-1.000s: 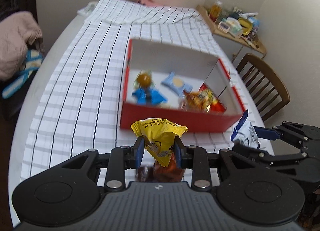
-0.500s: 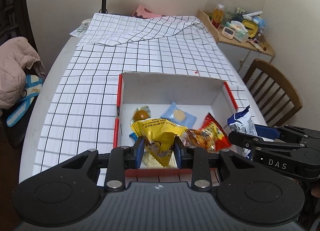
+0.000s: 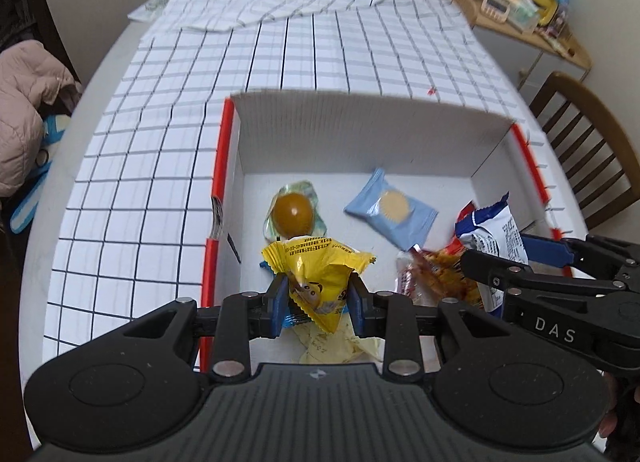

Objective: Organize snacks
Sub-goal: 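Carry the yellow packet with the left tool while the right tool carries the biscuit packet into the box, then open both tools to release the yellow and biscuit packets in the box, then withdraw both tools and lower them toward the brown foil bag and green packet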

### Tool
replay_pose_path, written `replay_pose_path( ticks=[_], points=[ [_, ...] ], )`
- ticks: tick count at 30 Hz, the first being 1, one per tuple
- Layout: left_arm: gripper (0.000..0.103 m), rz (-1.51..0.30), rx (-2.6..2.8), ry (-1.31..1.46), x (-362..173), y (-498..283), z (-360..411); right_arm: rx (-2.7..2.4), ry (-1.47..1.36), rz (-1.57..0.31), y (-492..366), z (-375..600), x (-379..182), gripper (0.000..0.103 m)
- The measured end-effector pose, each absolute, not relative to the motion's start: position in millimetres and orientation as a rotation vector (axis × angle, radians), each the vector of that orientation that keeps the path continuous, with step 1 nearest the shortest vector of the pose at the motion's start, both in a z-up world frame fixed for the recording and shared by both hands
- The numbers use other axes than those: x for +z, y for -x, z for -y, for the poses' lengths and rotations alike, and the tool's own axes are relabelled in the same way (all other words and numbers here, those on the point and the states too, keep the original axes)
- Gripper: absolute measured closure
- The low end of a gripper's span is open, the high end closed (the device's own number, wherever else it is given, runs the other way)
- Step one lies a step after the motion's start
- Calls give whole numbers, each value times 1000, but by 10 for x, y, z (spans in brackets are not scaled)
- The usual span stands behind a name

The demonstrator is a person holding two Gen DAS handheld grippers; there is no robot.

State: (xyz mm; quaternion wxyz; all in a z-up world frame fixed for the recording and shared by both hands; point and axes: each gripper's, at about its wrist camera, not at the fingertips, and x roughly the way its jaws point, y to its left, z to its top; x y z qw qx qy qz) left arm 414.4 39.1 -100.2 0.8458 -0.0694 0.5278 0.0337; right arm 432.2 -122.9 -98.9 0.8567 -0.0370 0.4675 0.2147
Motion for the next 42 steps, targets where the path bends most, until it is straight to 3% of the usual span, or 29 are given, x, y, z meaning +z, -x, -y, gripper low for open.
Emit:
replay_pose_path(
  ticks=[9, 14, 18, 19, 22, 35, 39, 42],
  points=[
    [73, -1163, 69, 111, -1211, -4189, -360, 467, 111, -1015, -4329, 1149, -1156, 49],
    [72, -1173, 71, 111, -1232, -4195, -352, 454, 96, -1010, -4310, 1178, -1138, 34],
    [71, -1152, 61, 121, -1173, -4137, -359, 450, 76, -992, -4279, 1228, -1069, 33],
    [70, -1145, 55, 123, -1148, -4116, -363, 452, 67, -986, -4256, 1241, -1045, 30],
    [54, -1110, 48, 128, -1050, -4037, -372, 457, 40, -962, -4175, 1285, -952, 26],
    [53, -983, 12, 121, -598, -3503, -359, 507, -32, -838, -3620, 1425, -437, 12],
    [44, -938, 1, 116, -444, -3294, -353, 516, -51, -796, -3427, 1449, -293, 8],
    [43, -912, -12, 113, -346, -3147, -345, 528, -64, -770, -3281, 1456, -200, 6]
  ],
)
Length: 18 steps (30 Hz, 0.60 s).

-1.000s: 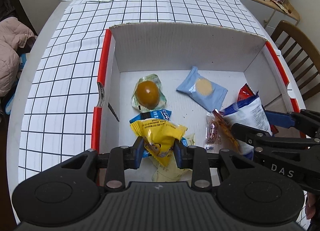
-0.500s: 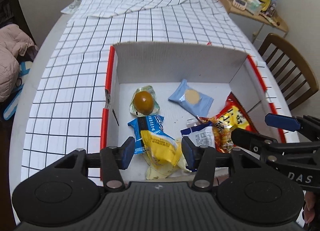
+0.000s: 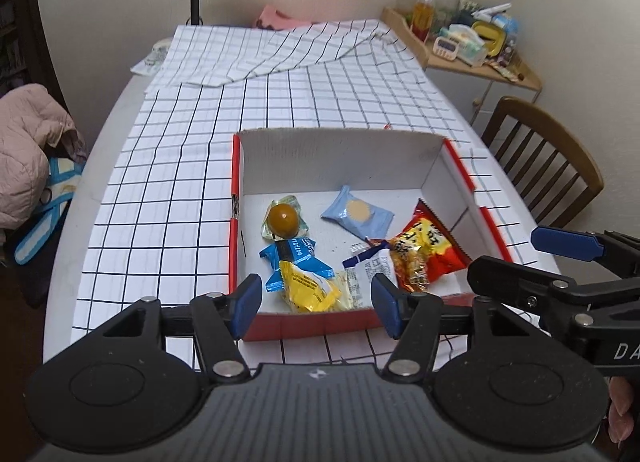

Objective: Organize snacks
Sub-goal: 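Withdraw both tools and lower them toward the brown foil bag and green packet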

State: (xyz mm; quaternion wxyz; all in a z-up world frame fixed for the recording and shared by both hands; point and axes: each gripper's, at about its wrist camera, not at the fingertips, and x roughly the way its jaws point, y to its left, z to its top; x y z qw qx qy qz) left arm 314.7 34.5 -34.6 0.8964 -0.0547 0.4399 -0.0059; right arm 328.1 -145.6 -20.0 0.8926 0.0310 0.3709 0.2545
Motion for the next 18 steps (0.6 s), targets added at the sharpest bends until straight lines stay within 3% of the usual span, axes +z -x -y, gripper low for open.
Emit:
replay_pose_path(
  ticks=[5, 16, 18],
  points=[
    [39, -867, -32, 107, -221, -2891, -356, 550, -67, -709, -3016, 1451, -59, 1],
    [31, -804, -54, 100, -131, -2332, -438, 559, -135, -675, -2566, 1523, 16, 0],
    [25, -797, -58, 104, -152, -2254, -466, 557, -135, -663, -2482, 1525, 7, 0]
  ],
)
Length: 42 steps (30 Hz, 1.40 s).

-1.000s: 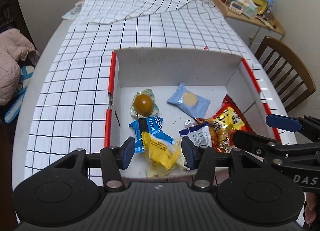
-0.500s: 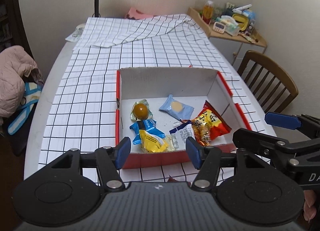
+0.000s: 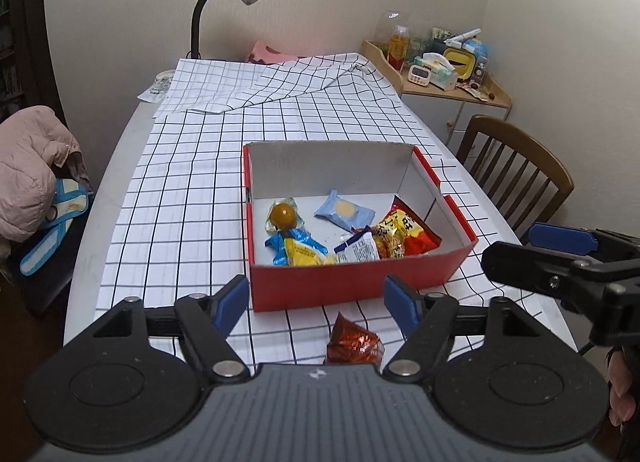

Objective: Organize snacks
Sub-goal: 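Withdraw both tools and lower them toward the brown foil bag and green packet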

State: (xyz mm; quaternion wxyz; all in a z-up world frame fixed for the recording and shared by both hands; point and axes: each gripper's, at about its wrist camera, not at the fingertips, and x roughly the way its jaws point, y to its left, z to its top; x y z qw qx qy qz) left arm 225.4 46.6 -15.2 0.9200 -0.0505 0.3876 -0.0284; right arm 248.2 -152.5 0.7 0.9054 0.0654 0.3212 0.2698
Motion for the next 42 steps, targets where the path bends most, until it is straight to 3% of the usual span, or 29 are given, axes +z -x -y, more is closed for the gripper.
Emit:
replay_pose_path(
  ticks=[7, 24, 33, 42],
  points=[
    [17, -804, -41, 103, -378, -2027, -573, 575, -147, -639, -2294, 1469, -118, 1],
    [17, -1046, -53, 129, -1306, -1837, -556, 480, -10, -886, -2446, 1075, -824, 1],
    [17, -1071, -11, 152, -1421, -1864, -548, 425, 20, -1014, -2813, 732, -1222, 9],
    [17, -1071, 60, 169, -1482, -1938, -658, 391, -48, -1148, -3034, 668, -1559, 26]
  ],
)
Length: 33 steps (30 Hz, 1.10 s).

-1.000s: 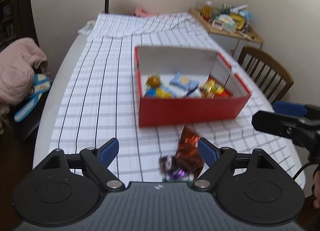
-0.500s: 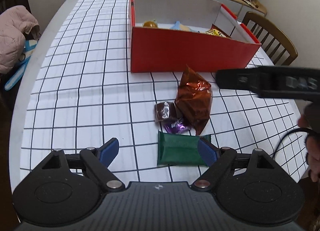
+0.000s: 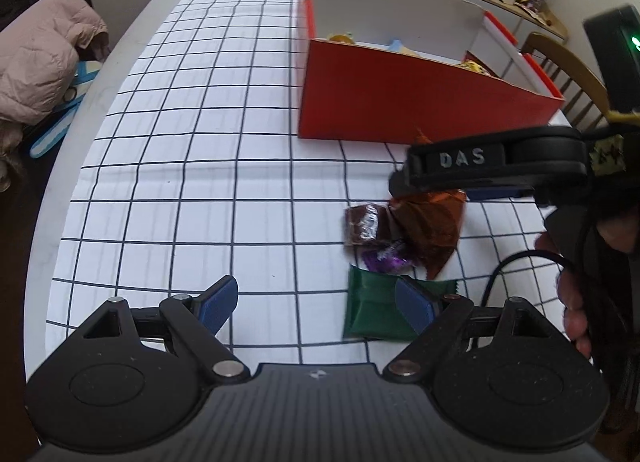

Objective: Organize snacks
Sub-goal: 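Withdraw both tools and lower them toward the brown foil bag and green packet, then grasp the brown foil bag with the right tool while the left tool grasps the brown chocolate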

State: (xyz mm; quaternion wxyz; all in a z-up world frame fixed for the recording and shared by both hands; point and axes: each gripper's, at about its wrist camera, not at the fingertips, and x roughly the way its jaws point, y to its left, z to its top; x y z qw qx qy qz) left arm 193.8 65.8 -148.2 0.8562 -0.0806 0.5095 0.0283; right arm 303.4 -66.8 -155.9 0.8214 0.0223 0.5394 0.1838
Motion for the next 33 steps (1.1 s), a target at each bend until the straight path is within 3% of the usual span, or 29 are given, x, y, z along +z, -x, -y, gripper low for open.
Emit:
replay_pose_path(
  ticks=[5, 15, 20, 23, 33],
  points=[
    [17, -1087, 78, 196, -1560, -2051, -712, 421, -74, -1176, -3045, 738, -1610, 40],
    [18, -1126, 91, 219, -1737, -2421, -708, 460, -147, -1178, -3063, 1064, -1592, 58],
    [19, -1139, 86, 224, -1817, -2629, -632, 459, -156, -1175, -3095, 1217, -1561, 59],
    [25, -1144, 70, 220, -1847, -2707, -575, 458, -163, -1176, -3112, 1256, -1563, 59],
    [69, -1157, 20, 268, -1884, -2753, -537, 467, -170, -1161, -3105, 1320, -1525, 59]
  ],
)
